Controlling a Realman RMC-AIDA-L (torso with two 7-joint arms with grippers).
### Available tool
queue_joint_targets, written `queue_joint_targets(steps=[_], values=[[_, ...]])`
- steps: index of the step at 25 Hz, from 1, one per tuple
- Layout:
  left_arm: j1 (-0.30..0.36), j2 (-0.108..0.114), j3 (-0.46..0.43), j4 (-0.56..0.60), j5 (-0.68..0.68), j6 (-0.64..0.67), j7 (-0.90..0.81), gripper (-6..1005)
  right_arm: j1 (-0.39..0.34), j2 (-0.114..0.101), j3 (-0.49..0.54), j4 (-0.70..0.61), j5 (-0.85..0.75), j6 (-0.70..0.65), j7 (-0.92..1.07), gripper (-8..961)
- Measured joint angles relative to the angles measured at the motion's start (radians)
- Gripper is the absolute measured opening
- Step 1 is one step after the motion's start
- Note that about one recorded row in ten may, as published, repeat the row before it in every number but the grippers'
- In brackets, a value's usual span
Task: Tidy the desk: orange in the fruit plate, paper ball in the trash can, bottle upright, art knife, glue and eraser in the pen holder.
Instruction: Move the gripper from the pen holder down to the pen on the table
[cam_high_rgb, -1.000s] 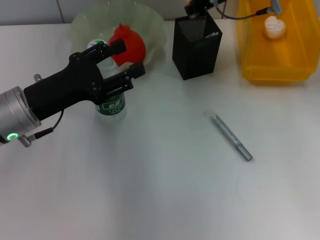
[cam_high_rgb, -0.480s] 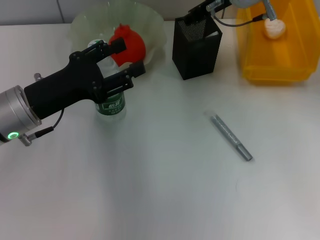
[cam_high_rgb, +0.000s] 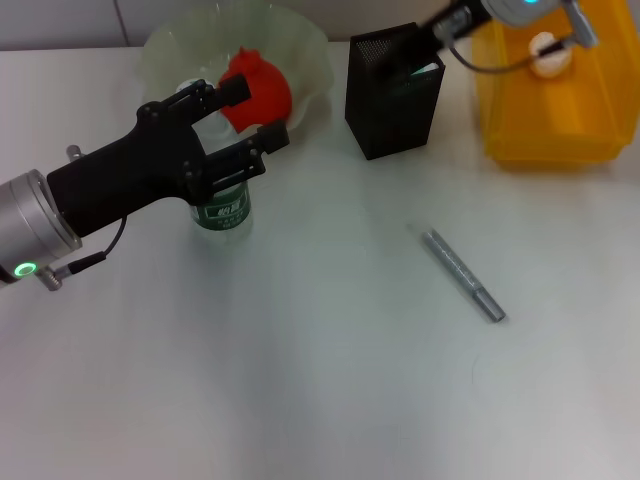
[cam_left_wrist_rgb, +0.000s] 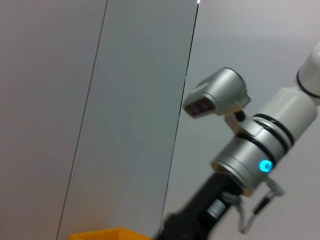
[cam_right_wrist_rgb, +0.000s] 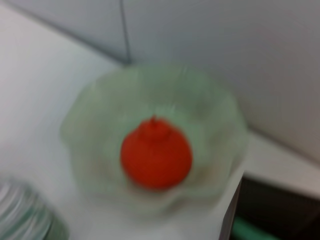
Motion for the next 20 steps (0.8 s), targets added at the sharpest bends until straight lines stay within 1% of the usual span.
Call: queue_joint_targets(steps=[3, 6, 8, 9, 10, 15, 17, 20], values=[[-0.002, 0.001, 0.0, 0.0, 0.0, -0.001, 0.0, 773, -0.011, 0.0, -0.003, -0.013, -0.005, -0.116, 0.027, 617], [-0.003, 0.002, -0.008, 0.004, 0.0, -0.004, -0.002, 773, -0.02, 0.001, -0.029, 0.017, -0.025, -0.17, 0.051, 615], [-0.003, 0.001, -0.008, 0.004, 0.0, -0.004, -0.002, 773, -0.025, 0.002, -0.065, 0.049, -0.046, -0.179, 0.072, 613], [-0.003, 0.001, -0.008, 0.003, 0.0, -0.004, -0.002, 773, -0.026, 0.002, -0.099, 0.093, -0.056, -0.178, 0.084, 613], [-0.004, 0.0, -0.008, 0.003, 0.0, -0.004, -0.002, 773, -0.026, 0.002, -0.099, 0.093, -0.056, -0.178, 0.084, 612], [-0.005, -0.001, -0.008, 0.004, 0.0, -0.005, -0.003, 773, -0.019, 0.006, -0.15, 0.195, -0.05, -0.153, 0.088, 608], [-0.006, -0.002, -0.008, 0.005, 0.0, -0.006, -0.004, 773, -0.018, 0.007, -0.161, 0.215, -0.047, -0.144, 0.09, 607], [-0.006, -0.001, -0.008, 0.005, 0.0, -0.006, -0.005, 773, -0.018, 0.008, -0.168, 0.246, -0.038, -0.136, 0.091, 586]])
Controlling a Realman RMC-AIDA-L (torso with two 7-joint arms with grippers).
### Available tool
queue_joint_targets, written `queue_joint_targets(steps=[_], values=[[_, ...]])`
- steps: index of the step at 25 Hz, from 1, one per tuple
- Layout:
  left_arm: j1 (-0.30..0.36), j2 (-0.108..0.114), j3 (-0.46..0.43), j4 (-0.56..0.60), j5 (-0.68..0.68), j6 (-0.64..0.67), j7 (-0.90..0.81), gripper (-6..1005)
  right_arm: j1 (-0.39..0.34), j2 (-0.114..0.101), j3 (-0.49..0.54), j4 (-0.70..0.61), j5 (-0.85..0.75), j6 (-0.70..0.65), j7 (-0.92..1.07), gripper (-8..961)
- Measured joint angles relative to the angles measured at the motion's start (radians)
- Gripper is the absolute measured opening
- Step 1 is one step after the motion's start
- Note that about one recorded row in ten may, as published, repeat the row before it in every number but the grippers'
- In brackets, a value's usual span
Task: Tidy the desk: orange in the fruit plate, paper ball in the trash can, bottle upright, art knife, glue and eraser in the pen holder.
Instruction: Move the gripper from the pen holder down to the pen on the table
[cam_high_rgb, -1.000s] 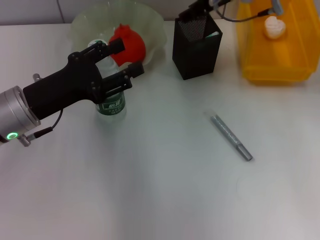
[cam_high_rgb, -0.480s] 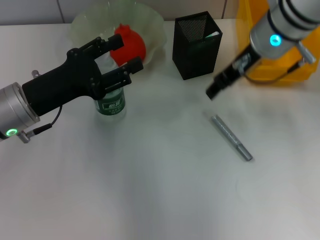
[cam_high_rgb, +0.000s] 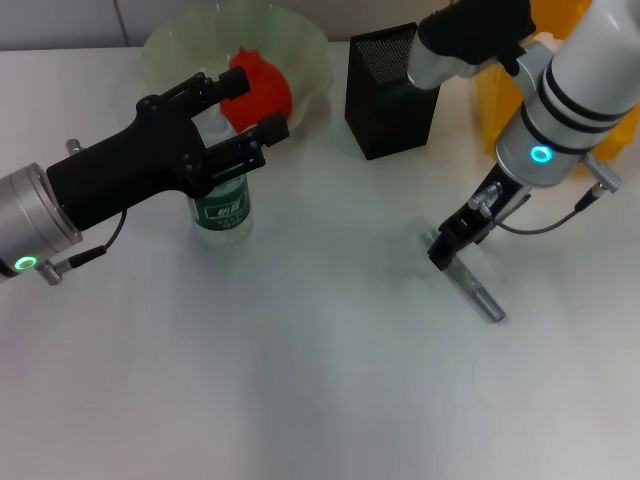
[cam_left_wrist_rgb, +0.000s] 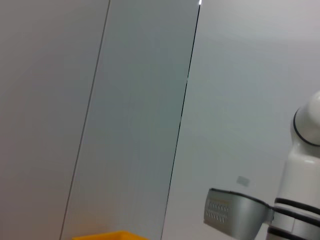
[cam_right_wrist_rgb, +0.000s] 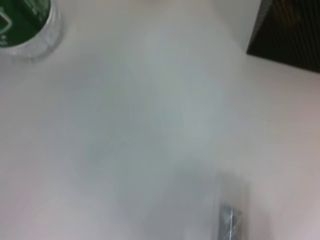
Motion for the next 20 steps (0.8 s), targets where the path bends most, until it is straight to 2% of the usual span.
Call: queue_joint_targets(steps=[13, 20], values=[[-0.001, 0.001, -0.003, 0.002, -0.001, -0.003, -0.001, 774, -0.002, 0.002, -0.024, 0.05, 0.029, 0.029, 0.001, 494], [0.0, 0.001, -0.003, 0.002, -0.002, -0.003, -0.001, 774, -0.001, 0.002, -0.026, 0.056, 0.03, 0.039, 0.001, 400]])
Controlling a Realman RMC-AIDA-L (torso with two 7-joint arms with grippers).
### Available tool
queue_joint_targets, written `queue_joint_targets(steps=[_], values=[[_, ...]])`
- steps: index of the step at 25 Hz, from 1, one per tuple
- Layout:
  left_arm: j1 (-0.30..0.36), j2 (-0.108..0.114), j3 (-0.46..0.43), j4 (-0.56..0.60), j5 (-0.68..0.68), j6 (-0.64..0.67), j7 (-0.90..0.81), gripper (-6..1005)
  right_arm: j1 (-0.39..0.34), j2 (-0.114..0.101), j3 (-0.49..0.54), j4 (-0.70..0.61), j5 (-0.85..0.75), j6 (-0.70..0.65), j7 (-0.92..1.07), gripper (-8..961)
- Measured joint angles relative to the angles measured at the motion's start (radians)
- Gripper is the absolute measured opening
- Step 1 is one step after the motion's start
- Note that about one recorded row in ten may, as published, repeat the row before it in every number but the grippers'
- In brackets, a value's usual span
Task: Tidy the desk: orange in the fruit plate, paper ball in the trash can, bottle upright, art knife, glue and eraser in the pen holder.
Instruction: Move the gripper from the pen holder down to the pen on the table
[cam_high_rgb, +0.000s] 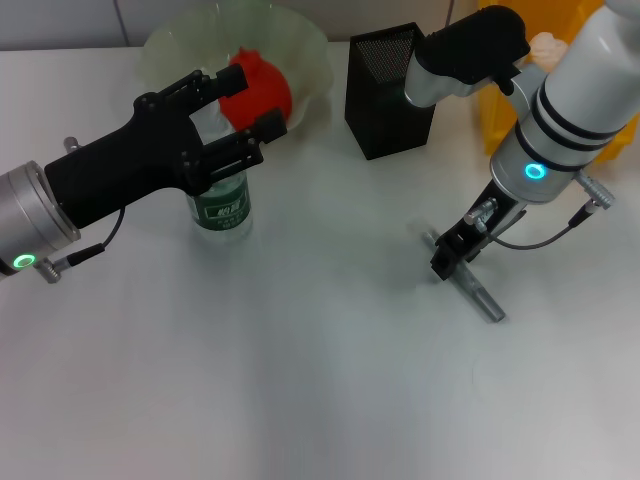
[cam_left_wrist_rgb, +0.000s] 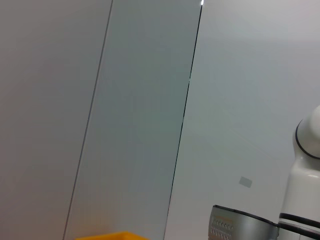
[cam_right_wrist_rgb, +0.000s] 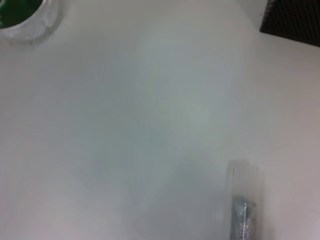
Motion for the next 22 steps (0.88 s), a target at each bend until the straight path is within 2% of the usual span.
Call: queue_joint_targets(steps=[7, 22], values=[[-0.002, 0.0, 0.0, 0.0, 0.0, 0.0, 0.0, 774, 0.001, 0.0, -0.001, 0.0, 0.0, 0.0, 0.0, 391], [-0.003, 0.0, 0.0, 0.0, 0.0, 0.0, 0.0, 774, 0.006, 0.0, 0.0, 0.007, 0.0, -0.002, 0.001, 206]])
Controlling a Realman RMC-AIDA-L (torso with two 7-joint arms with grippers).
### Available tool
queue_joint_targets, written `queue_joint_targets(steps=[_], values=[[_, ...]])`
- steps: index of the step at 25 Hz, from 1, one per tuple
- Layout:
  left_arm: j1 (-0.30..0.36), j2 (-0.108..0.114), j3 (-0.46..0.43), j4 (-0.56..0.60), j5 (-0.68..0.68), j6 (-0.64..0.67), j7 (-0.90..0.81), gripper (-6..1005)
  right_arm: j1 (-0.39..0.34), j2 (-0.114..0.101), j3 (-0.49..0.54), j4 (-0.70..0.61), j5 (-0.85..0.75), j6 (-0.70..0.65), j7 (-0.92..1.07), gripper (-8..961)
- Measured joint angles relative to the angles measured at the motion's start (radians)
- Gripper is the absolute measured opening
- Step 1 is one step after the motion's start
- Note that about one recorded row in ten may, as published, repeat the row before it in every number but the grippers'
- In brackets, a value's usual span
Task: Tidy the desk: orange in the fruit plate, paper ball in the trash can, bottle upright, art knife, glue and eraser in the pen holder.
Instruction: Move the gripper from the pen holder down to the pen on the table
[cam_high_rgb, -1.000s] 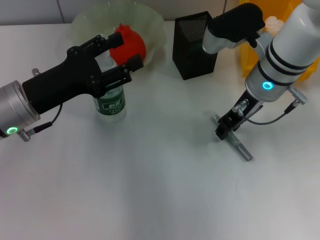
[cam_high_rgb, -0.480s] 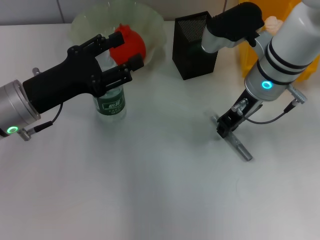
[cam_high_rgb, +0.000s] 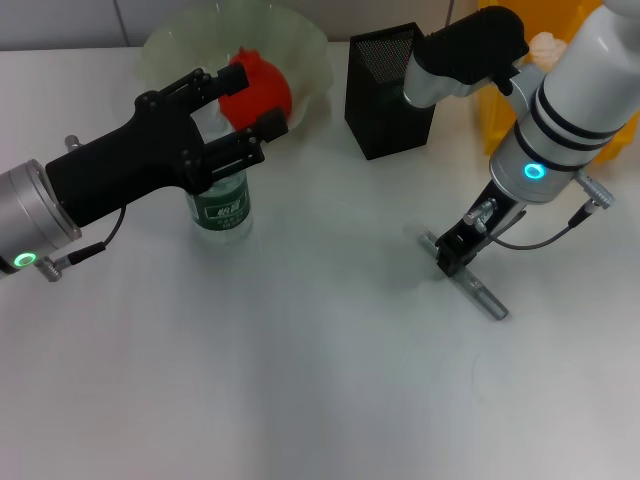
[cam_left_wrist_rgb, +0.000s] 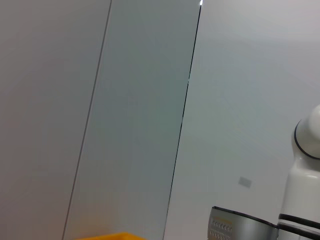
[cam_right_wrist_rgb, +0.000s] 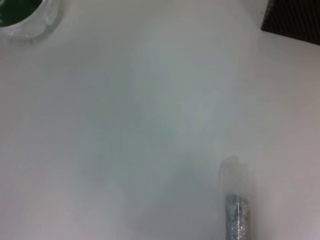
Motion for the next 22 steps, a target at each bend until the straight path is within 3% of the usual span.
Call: queue_joint_targets(steps=[12, 18, 20, 22], values=[[0.002, -0.001, 0.0, -0.002, 0.0, 0.0, 0.0, 774, -0.022, -0.003, 0.01, -0.047, 0.016, -0.002, -0.007, 160], [0.008, -0.002, -0.001, -0.001, 0.0, 0.001, 0.0, 774, -0.163, -0.01, 0.047, -0.328, 0.096, 0.014, -0.08, 124], [0.009, -0.002, -0.001, -0.001, 0.0, 0.001, 0.001, 774, -0.252, -0.008, 0.076, -0.453, 0.178, 0.107, -0.157, 120], [0.009, -0.002, -0.001, -0.002, -0.002, 0.001, 0.003, 774, -0.274, -0.009, 0.077, -0.467, 0.228, 0.157, -0.193, 118]])
